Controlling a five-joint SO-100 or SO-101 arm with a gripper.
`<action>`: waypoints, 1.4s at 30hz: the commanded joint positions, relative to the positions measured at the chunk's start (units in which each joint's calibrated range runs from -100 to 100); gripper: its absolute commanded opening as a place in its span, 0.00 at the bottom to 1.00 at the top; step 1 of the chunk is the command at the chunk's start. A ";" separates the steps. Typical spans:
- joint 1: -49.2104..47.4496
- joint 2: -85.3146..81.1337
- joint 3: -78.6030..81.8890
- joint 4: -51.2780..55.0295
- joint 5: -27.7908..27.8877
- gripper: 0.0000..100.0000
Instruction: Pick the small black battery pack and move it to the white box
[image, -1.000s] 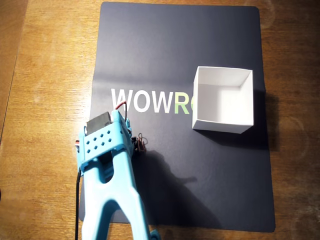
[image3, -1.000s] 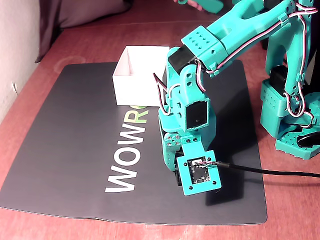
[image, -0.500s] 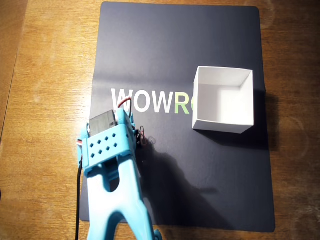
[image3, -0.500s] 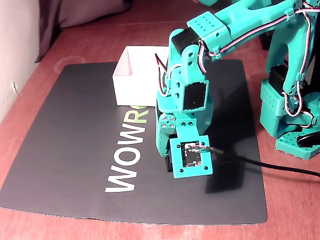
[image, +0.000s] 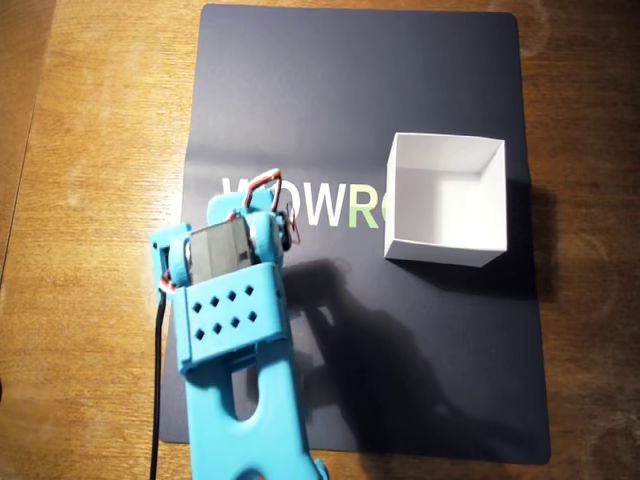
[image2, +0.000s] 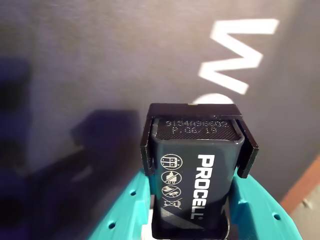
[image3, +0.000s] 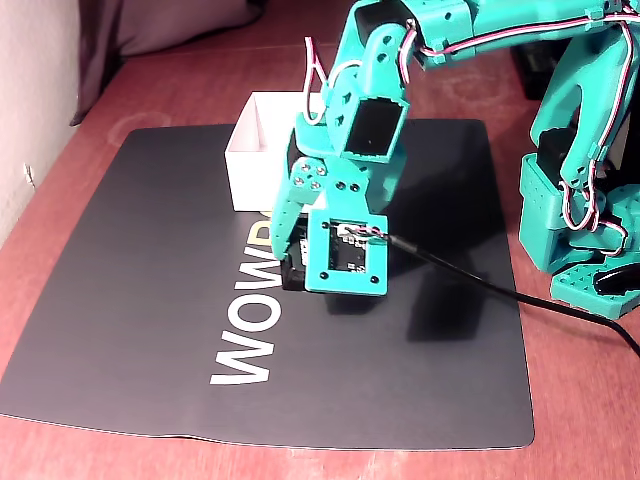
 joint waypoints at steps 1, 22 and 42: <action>2.69 -2.74 -5.74 -0.44 1.32 0.10; 22.28 -2.74 -17.17 -0.62 4.58 0.10; 45.04 -2.74 -20.44 -1.67 13.28 0.10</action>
